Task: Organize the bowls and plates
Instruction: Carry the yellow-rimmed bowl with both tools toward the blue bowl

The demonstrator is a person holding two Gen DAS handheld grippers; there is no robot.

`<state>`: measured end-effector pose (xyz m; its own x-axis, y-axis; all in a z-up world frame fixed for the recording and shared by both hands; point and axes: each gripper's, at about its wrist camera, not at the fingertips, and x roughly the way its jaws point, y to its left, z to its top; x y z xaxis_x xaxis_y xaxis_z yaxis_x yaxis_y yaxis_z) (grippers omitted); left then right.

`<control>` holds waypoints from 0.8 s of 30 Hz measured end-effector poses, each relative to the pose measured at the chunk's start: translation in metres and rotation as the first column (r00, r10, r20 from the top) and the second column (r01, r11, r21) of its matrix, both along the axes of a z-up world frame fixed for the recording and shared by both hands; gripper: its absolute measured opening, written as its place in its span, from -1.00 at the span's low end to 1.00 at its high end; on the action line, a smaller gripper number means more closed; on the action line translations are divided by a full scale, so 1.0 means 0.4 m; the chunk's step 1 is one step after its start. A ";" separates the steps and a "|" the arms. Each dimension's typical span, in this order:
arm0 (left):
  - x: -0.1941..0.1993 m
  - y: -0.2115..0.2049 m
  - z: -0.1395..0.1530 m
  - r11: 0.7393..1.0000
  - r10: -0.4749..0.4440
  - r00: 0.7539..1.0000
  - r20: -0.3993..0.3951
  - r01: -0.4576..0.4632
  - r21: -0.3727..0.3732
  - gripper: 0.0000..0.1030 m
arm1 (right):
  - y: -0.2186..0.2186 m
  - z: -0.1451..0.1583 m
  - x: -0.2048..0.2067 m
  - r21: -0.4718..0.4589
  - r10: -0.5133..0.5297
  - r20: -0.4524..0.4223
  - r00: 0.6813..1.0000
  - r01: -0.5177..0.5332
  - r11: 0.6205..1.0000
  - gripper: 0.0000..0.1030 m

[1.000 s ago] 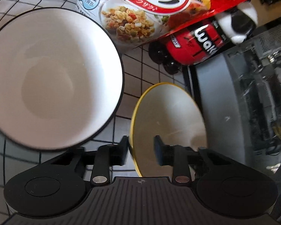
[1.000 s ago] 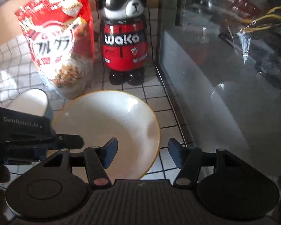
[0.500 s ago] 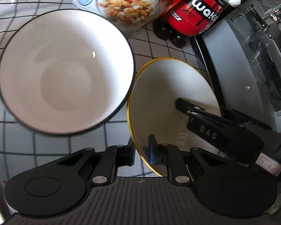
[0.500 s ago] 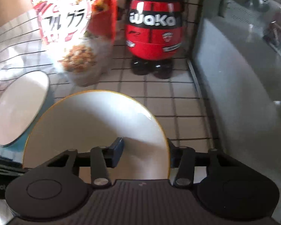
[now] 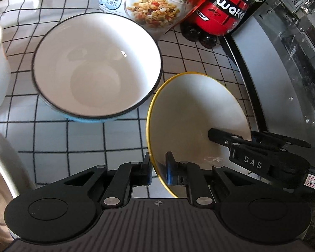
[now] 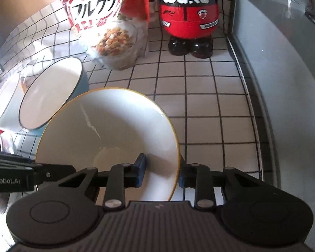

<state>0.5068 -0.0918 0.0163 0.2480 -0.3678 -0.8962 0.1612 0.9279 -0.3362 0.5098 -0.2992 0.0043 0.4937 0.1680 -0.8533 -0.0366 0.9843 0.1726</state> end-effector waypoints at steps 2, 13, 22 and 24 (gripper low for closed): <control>-0.010 0.008 0.001 1.000 0.000 1.000 -0.004 0.000 0.005 -0.70 | 0.007 0.006 -0.007 -0.001 0.009 -0.005 1.000 -0.009 1.000 -0.43; -0.088 0.064 0.016 0.999 -0.004 1.000 -0.004 0.004 0.048 -0.68 | 0.055 0.024 -0.052 0.020 0.059 -0.040 0.997 -0.059 0.998 -0.43; -0.131 0.132 0.002 0.999 0.038 0.999 -0.031 -0.037 0.038 -0.64 | 0.125 0.041 -0.097 0.009 0.100 -0.041 0.994 -0.100 0.995 -0.43; -0.136 0.139 0.000 0.999 0.040 0.999 -0.034 -0.039 0.036 -0.64 | 0.130 0.042 -0.106 0.012 0.094 -0.038 0.995 -0.093 0.996 -0.43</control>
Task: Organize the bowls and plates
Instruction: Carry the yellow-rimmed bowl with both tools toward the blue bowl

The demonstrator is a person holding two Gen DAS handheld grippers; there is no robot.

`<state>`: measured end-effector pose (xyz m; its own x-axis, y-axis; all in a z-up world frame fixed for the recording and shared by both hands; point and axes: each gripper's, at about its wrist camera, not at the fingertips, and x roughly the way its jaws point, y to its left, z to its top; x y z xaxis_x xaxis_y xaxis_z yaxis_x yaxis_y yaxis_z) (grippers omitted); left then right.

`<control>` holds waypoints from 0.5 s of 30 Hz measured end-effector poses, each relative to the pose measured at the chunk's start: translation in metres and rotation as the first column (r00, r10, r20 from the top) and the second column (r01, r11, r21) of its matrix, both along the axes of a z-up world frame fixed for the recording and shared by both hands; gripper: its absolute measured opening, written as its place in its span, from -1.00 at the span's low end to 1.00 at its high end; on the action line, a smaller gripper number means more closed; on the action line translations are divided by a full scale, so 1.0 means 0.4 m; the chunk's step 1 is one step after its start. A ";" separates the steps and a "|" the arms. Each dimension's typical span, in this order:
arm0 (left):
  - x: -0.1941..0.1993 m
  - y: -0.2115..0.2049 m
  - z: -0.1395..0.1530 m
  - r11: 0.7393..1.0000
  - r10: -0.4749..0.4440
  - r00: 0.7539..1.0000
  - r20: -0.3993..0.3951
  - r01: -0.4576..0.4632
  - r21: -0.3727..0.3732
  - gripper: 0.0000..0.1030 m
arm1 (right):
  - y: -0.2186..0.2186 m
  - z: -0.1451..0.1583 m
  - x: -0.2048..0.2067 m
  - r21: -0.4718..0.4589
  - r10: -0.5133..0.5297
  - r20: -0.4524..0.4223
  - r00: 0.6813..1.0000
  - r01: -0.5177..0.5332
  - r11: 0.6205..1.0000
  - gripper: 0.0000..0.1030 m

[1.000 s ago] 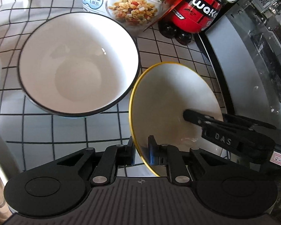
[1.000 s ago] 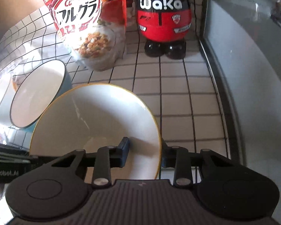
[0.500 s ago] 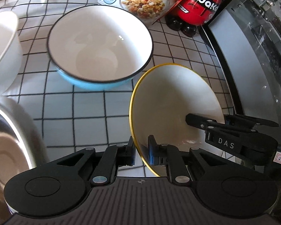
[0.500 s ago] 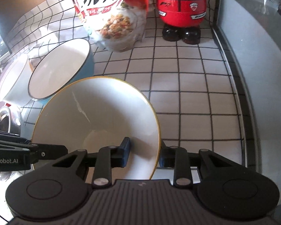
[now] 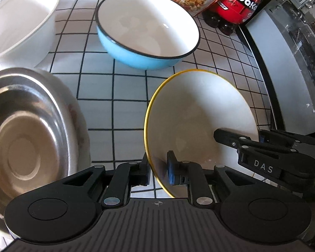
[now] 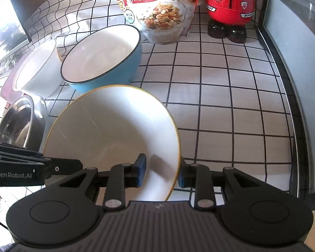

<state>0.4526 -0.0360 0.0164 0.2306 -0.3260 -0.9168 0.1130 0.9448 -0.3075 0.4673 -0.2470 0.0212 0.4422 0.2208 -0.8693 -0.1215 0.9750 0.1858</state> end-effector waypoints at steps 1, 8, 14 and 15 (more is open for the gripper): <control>-0.001 0.003 0.001 1.000 0.001 1.000 0.001 -0.001 0.000 -0.64 | 0.003 0.001 -0.005 0.002 -0.002 0.000 1.000 0.002 1.000 -0.43; -0.012 0.012 0.005 1.000 0.009 1.000 0.002 -0.009 0.015 -0.65 | 0.013 0.004 -0.041 0.029 0.008 -0.007 1.000 -0.008 1.000 -0.43; -0.016 0.013 0.003 1.000 0.006 1.000 0.002 -0.006 0.017 -0.67 | 0.014 0.003 -0.065 0.025 0.014 -0.013 1.000 -0.014 1.000 -0.43; -0.016 0.011 0.003 1.000 0.006 1.000 0.002 -0.006 0.016 -0.67 | 0.013 0.003 -0.070 0.025 0.015 -0.016 1.000 -0.014 1.000 -0.43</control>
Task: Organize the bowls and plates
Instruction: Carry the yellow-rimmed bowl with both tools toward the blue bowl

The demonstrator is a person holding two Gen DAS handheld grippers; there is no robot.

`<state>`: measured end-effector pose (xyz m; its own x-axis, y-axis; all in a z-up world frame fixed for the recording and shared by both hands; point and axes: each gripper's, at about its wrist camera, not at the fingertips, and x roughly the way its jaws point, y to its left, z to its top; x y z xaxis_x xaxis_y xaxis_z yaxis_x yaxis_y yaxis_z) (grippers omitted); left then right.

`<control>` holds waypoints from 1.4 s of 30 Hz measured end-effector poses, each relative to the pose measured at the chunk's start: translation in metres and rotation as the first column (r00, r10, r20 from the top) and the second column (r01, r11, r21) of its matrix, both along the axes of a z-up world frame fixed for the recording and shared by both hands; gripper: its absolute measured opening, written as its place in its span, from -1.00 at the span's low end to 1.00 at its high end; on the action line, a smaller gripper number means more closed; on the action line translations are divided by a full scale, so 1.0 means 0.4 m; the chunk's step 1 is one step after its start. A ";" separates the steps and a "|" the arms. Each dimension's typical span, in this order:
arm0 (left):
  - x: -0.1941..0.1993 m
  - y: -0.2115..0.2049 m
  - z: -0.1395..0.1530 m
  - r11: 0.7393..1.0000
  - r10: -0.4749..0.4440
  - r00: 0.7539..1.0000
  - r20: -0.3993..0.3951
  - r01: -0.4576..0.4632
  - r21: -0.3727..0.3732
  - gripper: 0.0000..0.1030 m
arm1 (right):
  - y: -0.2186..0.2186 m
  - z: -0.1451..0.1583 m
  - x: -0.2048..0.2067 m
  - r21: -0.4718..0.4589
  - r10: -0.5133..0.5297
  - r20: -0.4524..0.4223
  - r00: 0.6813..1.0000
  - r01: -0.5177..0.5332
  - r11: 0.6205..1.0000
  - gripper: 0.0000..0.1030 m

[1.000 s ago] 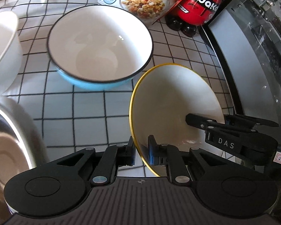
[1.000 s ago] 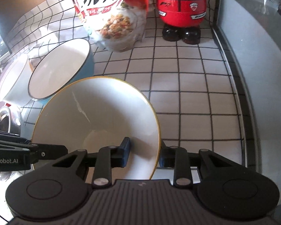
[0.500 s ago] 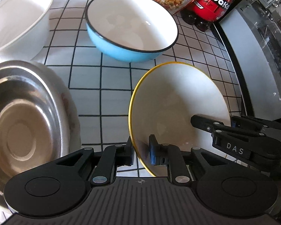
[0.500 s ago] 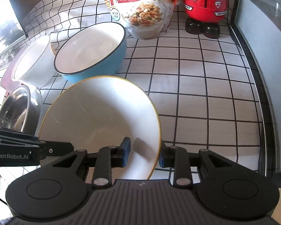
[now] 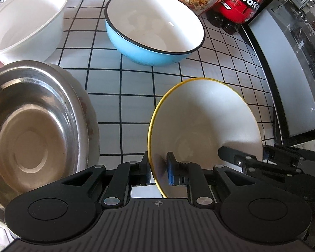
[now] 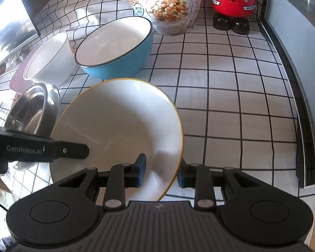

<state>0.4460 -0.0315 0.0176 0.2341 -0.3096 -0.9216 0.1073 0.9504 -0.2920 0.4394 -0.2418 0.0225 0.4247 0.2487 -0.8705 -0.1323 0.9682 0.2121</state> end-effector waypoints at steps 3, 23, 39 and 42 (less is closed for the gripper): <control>0.001 -0.004 -0.001 1.000 -0.002 1.000 0.001 0.002 0.002 -0.67 | -0.003 0.001 -0.013 0.004 0.002 -0.005 1.000 -0.002 1.000 -0.43; -0.015 -0.002 -0.005 0.999 0.026 1.000 0.004 -0.026 -0.045 -0.57 | -0.008 0.004 -0.016 -0.005 0.016 0.032 0.999 -0.015 1.000 -0.02; 0.033 -0.047 0.003 1.000 0.027 0.999 0.042 -0.027 -0.001 -0.17 | -0.008 0.003 0.046 -0.024 0.052 0.017 0.998 -0.052 0.998 -0.09; 0.036 -0.043 0.002 1.000 0.021 0.999 0.035 -0.020 -0.009 -0.17 | 0.000 0.001 0.054 -0.025 0.068 0.007 0.998 -0.068 0.997 -0.16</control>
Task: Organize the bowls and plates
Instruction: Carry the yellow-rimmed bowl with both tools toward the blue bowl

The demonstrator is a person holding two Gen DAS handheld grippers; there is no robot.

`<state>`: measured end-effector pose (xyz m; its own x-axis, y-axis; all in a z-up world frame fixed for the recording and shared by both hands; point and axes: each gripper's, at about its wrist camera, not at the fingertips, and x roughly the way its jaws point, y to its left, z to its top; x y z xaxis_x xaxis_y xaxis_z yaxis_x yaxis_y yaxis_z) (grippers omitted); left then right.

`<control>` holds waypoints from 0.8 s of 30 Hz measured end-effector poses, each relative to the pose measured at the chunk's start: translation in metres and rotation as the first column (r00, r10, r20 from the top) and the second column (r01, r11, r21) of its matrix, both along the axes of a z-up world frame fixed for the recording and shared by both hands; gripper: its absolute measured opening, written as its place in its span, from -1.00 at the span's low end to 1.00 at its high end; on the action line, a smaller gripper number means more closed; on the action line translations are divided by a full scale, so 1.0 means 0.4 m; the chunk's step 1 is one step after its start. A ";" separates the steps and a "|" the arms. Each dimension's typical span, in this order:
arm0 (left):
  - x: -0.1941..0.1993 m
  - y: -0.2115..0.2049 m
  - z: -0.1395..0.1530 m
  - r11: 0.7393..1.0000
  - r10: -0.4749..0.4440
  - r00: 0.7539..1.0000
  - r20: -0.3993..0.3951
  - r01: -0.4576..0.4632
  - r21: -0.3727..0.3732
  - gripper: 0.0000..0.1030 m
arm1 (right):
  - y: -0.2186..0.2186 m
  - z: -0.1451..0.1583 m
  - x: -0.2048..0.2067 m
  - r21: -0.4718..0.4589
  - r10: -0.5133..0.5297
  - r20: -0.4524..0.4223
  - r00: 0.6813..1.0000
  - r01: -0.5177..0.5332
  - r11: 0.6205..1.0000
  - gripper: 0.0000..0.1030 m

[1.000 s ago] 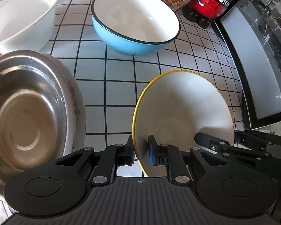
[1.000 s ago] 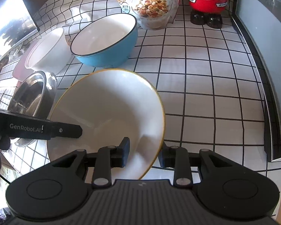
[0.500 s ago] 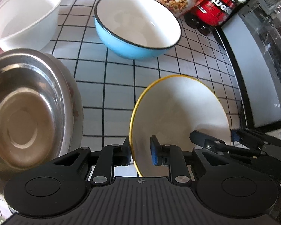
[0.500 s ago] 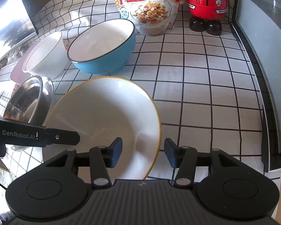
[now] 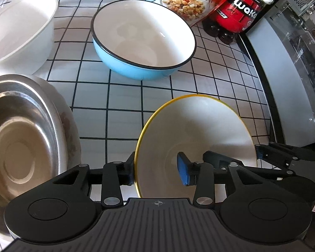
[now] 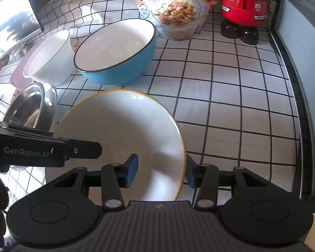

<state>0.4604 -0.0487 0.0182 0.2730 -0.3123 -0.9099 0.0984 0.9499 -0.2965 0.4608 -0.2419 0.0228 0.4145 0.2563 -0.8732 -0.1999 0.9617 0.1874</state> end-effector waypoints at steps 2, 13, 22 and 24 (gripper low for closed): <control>0.001 0.002 -0.001 1.000 -0.003 1.000 -0.004 0.003 0.001 -0.25 | 0.003 -0.002 0.004 -0.008 0.005 -0.003 1.000 -0.006 1.000 -0.22; 0.007 -0.013 0.001 0.998 -0.038 0.999 -0.029 0.040 0.054 -0.66 | -0.029 -0.001 0.018 -0.014 -0.023 -0.018 1.000 0.022 1.000 -0.47; 0.033 -0.025 -0.002 0.996 -0.074 0.997 -0.024 0.075 0.051 -0.65 | -0.043 -0.001 0.037 -0.020 -0.056 -0.019 0.998 0.056 0.998 -0.46; 0.036 -0.025 -0.002 0.996 -0.080 0.997 -0.025 0.081 0.049 -0.65 | -0.043 -0.001 0.037 -0.020 -0.061 -0.019 0.998 0.061 0.998 -0.46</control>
